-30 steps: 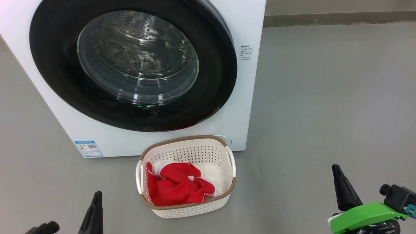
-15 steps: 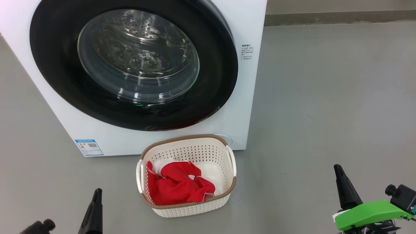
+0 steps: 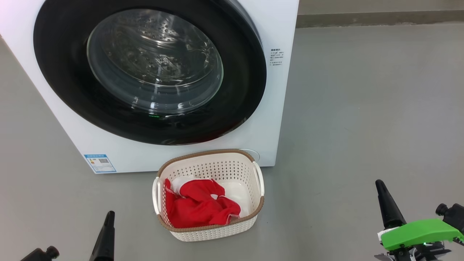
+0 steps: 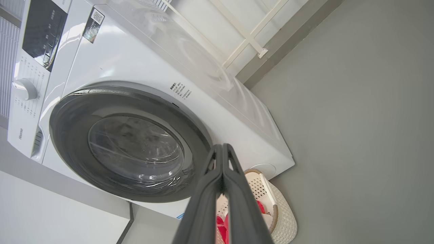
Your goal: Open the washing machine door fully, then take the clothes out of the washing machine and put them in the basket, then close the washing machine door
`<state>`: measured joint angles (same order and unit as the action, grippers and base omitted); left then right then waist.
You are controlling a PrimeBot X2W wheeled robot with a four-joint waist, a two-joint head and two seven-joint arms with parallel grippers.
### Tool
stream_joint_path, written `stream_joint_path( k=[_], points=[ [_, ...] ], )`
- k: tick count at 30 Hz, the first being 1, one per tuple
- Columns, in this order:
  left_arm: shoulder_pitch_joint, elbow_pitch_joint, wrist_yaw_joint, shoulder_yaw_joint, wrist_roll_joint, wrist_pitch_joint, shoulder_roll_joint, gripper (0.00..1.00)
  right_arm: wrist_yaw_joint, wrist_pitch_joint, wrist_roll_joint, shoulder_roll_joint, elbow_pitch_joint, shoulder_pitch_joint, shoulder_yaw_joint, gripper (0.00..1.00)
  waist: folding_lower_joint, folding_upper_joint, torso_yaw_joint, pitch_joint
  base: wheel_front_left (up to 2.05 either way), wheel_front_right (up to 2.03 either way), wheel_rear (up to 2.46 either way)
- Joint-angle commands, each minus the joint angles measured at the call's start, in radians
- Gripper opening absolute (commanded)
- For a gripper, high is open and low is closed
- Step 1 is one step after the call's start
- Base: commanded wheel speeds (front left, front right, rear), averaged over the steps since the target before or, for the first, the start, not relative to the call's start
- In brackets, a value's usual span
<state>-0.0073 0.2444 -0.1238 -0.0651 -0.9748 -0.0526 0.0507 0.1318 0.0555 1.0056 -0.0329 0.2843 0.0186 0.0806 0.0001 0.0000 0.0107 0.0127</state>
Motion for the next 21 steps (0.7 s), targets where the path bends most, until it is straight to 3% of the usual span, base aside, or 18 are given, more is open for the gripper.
stream_joint_path(
  k=[1, 21],
  points=[
    [-0.052, -0.019, -0.004, -0.025, -0.034, 0.01, 0.01, 0.0, -0.001, -0.009, 0.036, -0.014, -0.032, 0.054, -0.007, 0.0, 0.0, 0.0, 0.0, 0.0, 0.0, 0.0, 0.0],
    [-0.069, -0.012, -0.005, -0.033, -0.243, 0.064, 0.006, 0.0, -0.001, -0.065, 0.234, -0.015, -0.034, 0.066, 0.007, 0.0, 0.0, 0.0, -0.004, -0.006, 0.0, 0.0, 0.0]
  ],
)
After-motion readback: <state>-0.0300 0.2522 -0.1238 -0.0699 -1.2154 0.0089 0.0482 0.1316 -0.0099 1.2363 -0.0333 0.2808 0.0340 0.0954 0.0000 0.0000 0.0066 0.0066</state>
